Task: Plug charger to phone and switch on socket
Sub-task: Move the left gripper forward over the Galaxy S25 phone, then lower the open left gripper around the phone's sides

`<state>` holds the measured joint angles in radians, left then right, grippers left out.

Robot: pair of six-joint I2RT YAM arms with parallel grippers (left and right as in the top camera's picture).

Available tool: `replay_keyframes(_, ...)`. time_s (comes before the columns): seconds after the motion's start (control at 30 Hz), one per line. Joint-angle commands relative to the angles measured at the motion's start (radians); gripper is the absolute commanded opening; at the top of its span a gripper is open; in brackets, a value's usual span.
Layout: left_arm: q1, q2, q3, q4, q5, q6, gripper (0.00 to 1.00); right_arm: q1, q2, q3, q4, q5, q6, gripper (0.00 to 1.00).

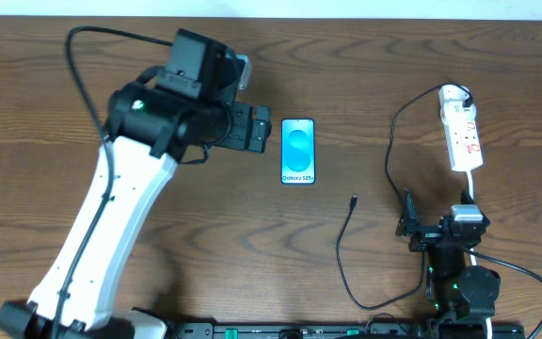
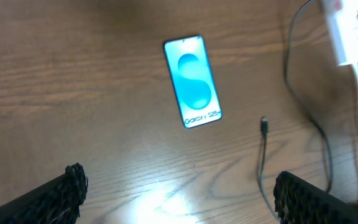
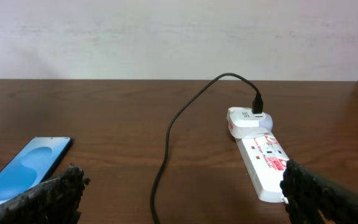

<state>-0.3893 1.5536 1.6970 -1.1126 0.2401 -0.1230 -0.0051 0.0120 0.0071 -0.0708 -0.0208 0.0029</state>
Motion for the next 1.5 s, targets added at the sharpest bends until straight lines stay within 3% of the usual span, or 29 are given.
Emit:
replay_keyframes(0.0, -0.013, 0.032, 0.008, -0.008, -0.003, -0.01, 0.98, 0.006, -0.005, -0.002, -0.005, 0.007, -0.011, 0.99)
replay_keyframes(0.1, -0.017, 0.057, 0.004, 0.014, 0.053, -0.023, 0.98, 0.006, -0.005, -0.002, -0.005, 0.007, -0.011, 0.99)
replay_keyframes(0.2, -0.018, 0.09, 0.004, -0.009, 0.056, -0.178, 0.98, 0.006, -0.005, -0.002, -0.005, 0.007, -0.011, 0.99)
replay_keyframes(0.4, -0.054, 0.181, 0.005, -0.062, 0.004, -0.25, 0.98, 0.006, -0.005, -0.002, -0.005, 0.007, -0.011, 0.99)
replay_keyframes(0.7, -0.085, 0.389, 0.005, -0.158, -0.075, -0.28, 0.98, 0.007, -0.005, -0.002, -0.005, 0.007, -0.011, 0.99)
replay_keyframes(0.87, -0.085, 0.428, 0.005, -0.089, 0.066, -0.305, 0.98, 0.006, -0.005, -0.002, -0.005, 0.007, -0.011, 0.99)
replay_keyframes(1.1, -0.098, 0.427, 0.011, -0.074, 0.066, -0.384, 0.98, 0.006, -0.005, -0.002, -0.005, 0.007, -0.011, 0.99)
replay_keyframes(1.23, -0.108, 0.427, 0.076, -0.146, 0.054, -0.392, 0.98, 0.006, -0.005, -0.002, -0.005, 0.007, -0.011, 0.99)
replay_keyframes(1.3, -0.11, 0.428, 0.166, -0.197, -0.037, -0.434, 0.98, 0.006, -0.005, -0.002, -0.005, 0.007, -0.011, 0.99)
replay_keyframes(1.47, -0.114, 0.454, 0.265, -0.189, -0.051, -0.459, 0.98, 0.007, -0.005, -0.002, -0.005, 0.007, -0.011, 0.99)
